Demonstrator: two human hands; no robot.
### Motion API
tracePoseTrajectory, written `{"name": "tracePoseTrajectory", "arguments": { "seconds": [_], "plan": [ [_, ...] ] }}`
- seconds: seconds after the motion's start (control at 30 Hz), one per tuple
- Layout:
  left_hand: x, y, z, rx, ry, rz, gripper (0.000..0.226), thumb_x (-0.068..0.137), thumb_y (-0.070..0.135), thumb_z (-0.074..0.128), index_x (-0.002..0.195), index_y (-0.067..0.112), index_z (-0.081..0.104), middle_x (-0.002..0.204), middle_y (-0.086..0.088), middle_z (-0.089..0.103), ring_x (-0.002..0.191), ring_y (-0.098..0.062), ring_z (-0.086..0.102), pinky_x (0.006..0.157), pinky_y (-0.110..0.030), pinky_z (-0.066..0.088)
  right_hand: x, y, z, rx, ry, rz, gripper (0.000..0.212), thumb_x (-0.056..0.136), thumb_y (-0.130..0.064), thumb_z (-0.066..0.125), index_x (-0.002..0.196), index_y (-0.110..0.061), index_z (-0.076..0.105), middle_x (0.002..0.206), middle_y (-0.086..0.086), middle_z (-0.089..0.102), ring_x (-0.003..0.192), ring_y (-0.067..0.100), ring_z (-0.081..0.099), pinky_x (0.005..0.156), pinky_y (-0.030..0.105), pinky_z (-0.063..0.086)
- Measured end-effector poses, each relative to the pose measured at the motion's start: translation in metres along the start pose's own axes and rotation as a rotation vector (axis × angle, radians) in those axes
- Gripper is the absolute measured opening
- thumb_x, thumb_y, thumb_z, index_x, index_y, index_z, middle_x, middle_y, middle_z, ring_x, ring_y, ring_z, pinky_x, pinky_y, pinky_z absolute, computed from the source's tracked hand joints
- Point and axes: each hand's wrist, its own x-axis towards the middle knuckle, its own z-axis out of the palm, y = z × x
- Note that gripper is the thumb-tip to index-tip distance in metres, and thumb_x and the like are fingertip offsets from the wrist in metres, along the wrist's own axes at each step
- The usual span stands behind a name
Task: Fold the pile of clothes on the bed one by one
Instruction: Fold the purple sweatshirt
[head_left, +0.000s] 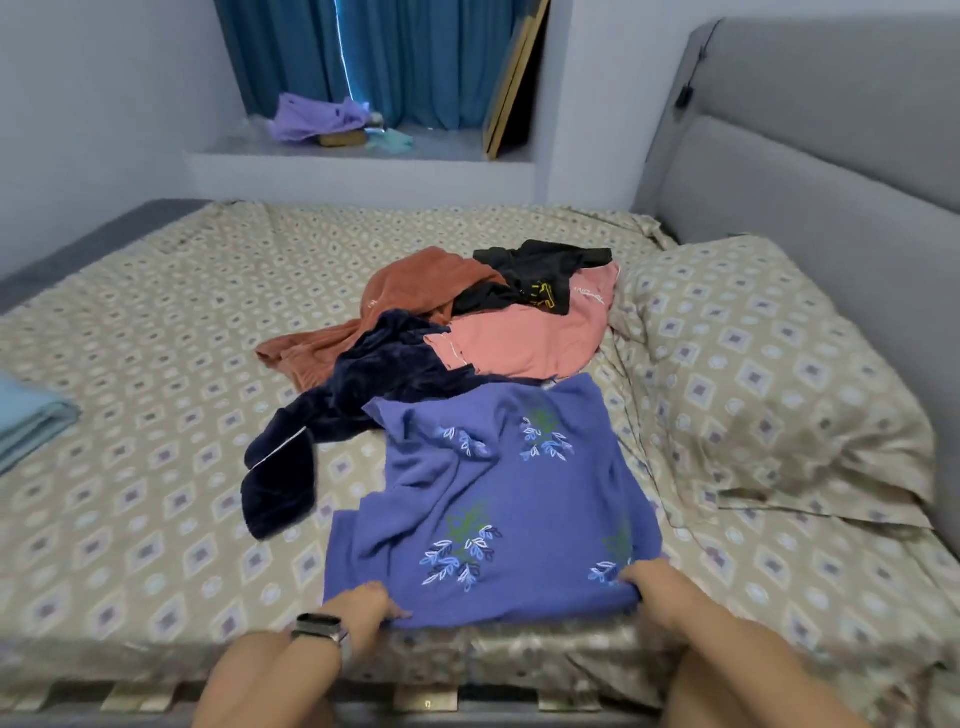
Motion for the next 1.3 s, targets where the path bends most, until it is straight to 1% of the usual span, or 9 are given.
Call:
{"name": "tracePoseTrajectory", "arguments": {
  "seconds": [0.1,0.2,0.37,0.57,0.67,0.73,0.83,0.93,1.3],
  "plan": [
    [-0.017,0.013,-0.005,-0.087,0.071,-0.048,0.029,0.100,0.039,0.046,0.116,0.017,0.057,0.092,0.001,0.049,0.119,-0.027,0.052,0.079,-0.030,0.035,-0.016,0.010,0.008,0.102,0.047,-0.018,0.041,0.067,-0.022,0.043,0.086,-0.058,0.046,0.076,-0.007,0.048,0.089,0.022,0.054,0.061,0.027,0.028],
    [-0.032,0.017,-0.011,-0.134,0.235,-0.160,0.016,0.096,0.032,0.046,0.083,0.033,0.056,0.101,0.000,0.046,0.110,-0.024,0.055,0.071,-0.030,0.036,-0.023,0.019,0.017,0.254,0.218,-0.036,0.024,0.056,-0.018,0.042,0.066,-0.039,0.048,0.066,-0.017,0.046,0.078,0.016,0.051,0.063,0.022,0.031],
    [-0.034,0.013,-0.011,-0.381,0.503,-0.154,0.021,0.091,0.028,0.049,0.104,0.037,0.063,0.108,0.005,0.068,0.102,-0.021,0.063,0.078,-0.030,0.048,-0.028,0.001,0.017,0.451,0.432,-0.149,0.025,0.056,-0.013,0.050,0.070,-0.033,0.056,0.078,-0.040,0.058,0.076,-0.012,0.056,0.067,0.014,0.040],
    [-0.034,-0.006,0.007,-0.580,0.510,0.090,0.017,0.085,0.051,0.037,0.080,0.036,0.043,0.083,0.022,0.048,0.093,-0.009,0.051,0.077,-0.019,0.039,-0.009,0.003,0.011,0.735,0.633,-0.117,0.047,0.072,0.017,0.058,0.078,-0.030,0.058,0.076,-0.017,0.064,0.070,0.000,0.057,0.065,0.012,0.039],
    [-0.041,-0.012,0.019,-0.542,0.491,0.082,0.018,0.088,0.058,0.036,0.092,0.041,0.038,0.077,0.017,0.047,0.083,-0.012,0.054,0.075,-0.027,0.040,-0.006,0.009,-0.002,1.039,0.692,-0.101,0.011,0.089,-0.001,0.064,0.080,-0.009,0.067,0.070,0.004,0.068,0.064,0.010,0.058,0.057,0.018,0.039],
    [-0.045,-0.007,0.021,-0.456,0.418,0.060,0.035,0.088,0.067,0.037,0.096,0.034,0.044,0.073,0.010,0.055,0.081,-0.017,0.056,0.070,-0.026,0.037,-0.008,0.015,-0.005,1.167,0.646,-0.097,0.024,0.094,-0.015,0.060,0.086,0.006,0.066,0.080,0.026,0.066,0.071,0.019,0.059,0.057,0.024,0.040],
    [-0.045,-0.008,0.023,-0.389,0.320,0.063,0.079,0.060,0.097,0.023,0.091,0.028,0.048,0.068,0.014,0.057,0.073,-0.005,0.054,0.062,-0.022,0.033,-0.009,0.023,-0.003,1.180,0.498,-0.062,0.022,0.095,-0.014,0.059,0.083,-0.001,0.072,0.075,0.013,0.072,0.068,0.018,0.063,0.062,0.026,0.045],
    [-0.041,-0.016,0.020,-0.416,0.318,0.098,0.043,0.059,0.080,0.047,0.086,0.047,0.044,0.069,0.033,0.053,0.062,0.007,0.048,0.061,-0.015,0.032,-0.003,0.028,0.000,0.911,0.497,-0.097,0.018,0.095,-0.012,0.059,0.082,-0.006,0.070,0.075,0.006,0.070,0.073,0.021,0.065,0.062,0.021,0.041],
    [-0.029,0.004,-0.019,-0.636,1.249,-0.180,0.023,0.086,0.016,0.048,0.093,0.003,0.065,0.136,-0.026,0.049,0.131,-0.024,0.036,0.094,-0.020,0.028,0.006,0.016,-0.014,0.915,0.898,-0.107,0.031,0.096,-0.008,0.054,0.089,-0.037,0.063,0.088,-0.028,0.066,0.081,-0.004,0.059,0.069,0.010,0.041]
  ]
}}
